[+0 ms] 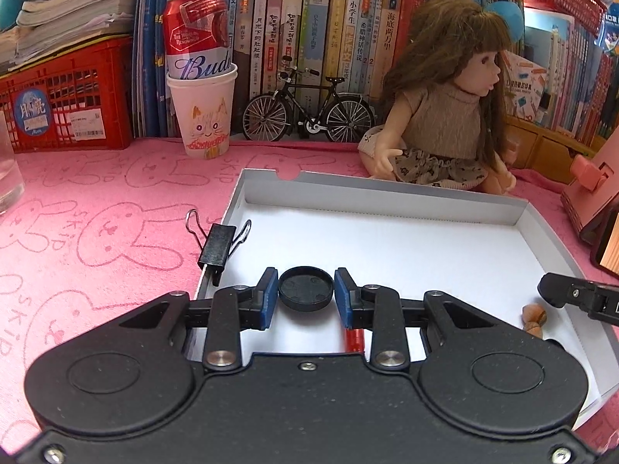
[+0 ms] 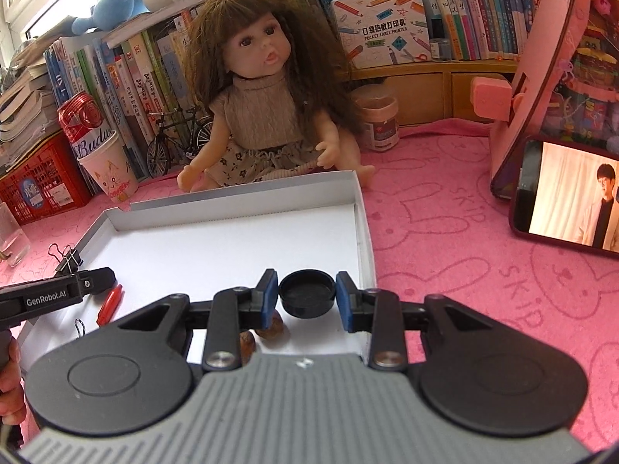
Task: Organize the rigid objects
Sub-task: 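Carry both black lids into the tray and open both tools, then withdraw both tools from the tray toward the remaining objects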
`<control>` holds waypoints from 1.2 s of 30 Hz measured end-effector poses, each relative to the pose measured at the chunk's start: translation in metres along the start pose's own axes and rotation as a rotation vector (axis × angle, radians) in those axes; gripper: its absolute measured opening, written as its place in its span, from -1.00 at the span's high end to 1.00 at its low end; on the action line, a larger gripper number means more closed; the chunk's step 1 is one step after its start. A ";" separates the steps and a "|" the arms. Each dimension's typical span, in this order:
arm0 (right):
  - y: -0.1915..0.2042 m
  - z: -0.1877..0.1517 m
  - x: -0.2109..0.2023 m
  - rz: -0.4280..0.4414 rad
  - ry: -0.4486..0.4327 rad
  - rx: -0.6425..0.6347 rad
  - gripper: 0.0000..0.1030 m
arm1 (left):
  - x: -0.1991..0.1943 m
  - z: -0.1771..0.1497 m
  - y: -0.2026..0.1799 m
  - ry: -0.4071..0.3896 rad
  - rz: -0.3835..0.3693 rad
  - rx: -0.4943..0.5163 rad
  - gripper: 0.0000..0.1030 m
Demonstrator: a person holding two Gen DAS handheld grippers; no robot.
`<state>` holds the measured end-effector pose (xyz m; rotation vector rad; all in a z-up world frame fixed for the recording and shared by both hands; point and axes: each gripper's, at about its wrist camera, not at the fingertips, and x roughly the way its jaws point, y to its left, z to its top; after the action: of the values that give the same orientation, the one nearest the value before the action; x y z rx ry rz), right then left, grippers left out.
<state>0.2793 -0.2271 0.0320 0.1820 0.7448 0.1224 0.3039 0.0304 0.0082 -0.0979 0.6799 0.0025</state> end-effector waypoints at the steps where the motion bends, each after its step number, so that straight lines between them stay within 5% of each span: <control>1: 0.000 0.000 0.000 0.000 0.000 -0.002 0.27 | 0.000 0.000 0.000 0.000 0.001 0.002 0.42; 9: 0.001 -0.001 -0.002 0.001 -0.006 -0.006 0.19 | -0.004 -0.001 -0.001 -0.008 0.000 0.002 0.39; 11: 0.001 -0.001 -0.005 0.005 -0.015 -0.012 -0.09 | -0.007 -0.002 -0.002 -0.017 0.006 0.010 0.28; 16: 0.003 -0.001 -0.017 0.013 -0.044 -0.033 -0.25 | -0.021 -0.002 -0.002 -0.040 -0.024 0.006 0.09; 26: 0.015 -0.010 -0.064 0.067 -0.127 -0.110 -0.53 | -0.083 -0.011 -0.004 -0.139 -0.126 0.015 -0.34; 36: 0.028 -0.043 -0.122 0.122 -0.213 -0.199 -0.75 | -0.151 -0.055 -0.010 -0.213 -0.167 0.056 -0.47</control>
<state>0.1601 -0.2162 0.0873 0.0491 0.5056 0.2878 0.1520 0.0202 0.0615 -0.0991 0.4573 -0.1643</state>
